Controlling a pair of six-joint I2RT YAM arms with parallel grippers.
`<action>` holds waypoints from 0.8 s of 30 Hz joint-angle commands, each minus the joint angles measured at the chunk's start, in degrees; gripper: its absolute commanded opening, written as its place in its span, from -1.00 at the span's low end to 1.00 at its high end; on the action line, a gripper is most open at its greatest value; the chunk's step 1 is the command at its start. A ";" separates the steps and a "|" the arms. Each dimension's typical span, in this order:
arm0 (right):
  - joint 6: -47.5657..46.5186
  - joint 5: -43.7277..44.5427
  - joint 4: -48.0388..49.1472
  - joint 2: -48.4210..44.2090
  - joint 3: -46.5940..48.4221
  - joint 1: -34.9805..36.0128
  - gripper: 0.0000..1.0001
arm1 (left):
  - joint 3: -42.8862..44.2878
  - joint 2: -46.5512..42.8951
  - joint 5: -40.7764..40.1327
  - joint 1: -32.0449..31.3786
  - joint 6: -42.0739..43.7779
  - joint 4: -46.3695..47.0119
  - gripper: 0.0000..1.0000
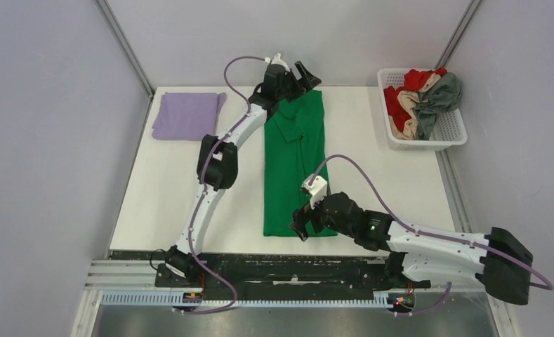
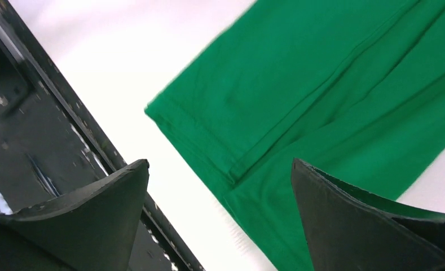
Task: Fold and stack the t-shirts
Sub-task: Rotate the tshirt 90 degrees
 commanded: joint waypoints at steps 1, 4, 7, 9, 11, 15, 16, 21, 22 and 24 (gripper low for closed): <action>3.23 9.17 3.06 -8.83 -1.74 0.06 0.96 | -10.55 -24.36 5.80 -1.65 8.23 -1.14 0.99; 4.35 14.25 2.18 -15.95 -4.27 -0.14 0.96 | -20.68 -36.12 6.44 -1.80 12.55 -8.42 0.99; 5.29 18.70 0.91 -22.75 -6.90 -0.31 0.96 | -34.85 -50.33 3.79 -2.58 17.51 -15.40 0.99; 5.71 21.45 0.09 -26.26 -8.61 -0.47 0.96 | -48.56 -61.00 -2.13 -3.41 18.35 -17.32 0.99; 6.27 24.25 -2.53 -28.05 -9.66 -0.58 0.96 | -63.55 -72.92 -8.30 -4.58 16.27 -14.62 0.99; 6.05 26.67 -6.79 -27.80 -9.63 -0.76 0.96 | -82.61 -90.28 -19.14 -8.36 11.23 -19.75 0.99; 5.97 26.86 -7.26 -27.37 -9.69 -0.73 0.96 | -85.95 -94.19 -21.08 -9.07 9.69 -20.73 0.99; 4.68 26.38 -7.97 -24.06 -9.98 -1.00 0.96 | -99.13 -106.52 -17.89 -10.37 3.86 -26.21 0.99; 4.54 26.25 -8.42 -23.30 -9.70 -1.06 0.96 | -101.56 -107.99 -16.71 -10.81 2.59 -26.82 0.99; 4.09 25.06 -9.43 -21.99 -8.92 -1.15 0.96 | -105.78 -110.28 -13.45 -11.92 -0.39 -27.36 0.99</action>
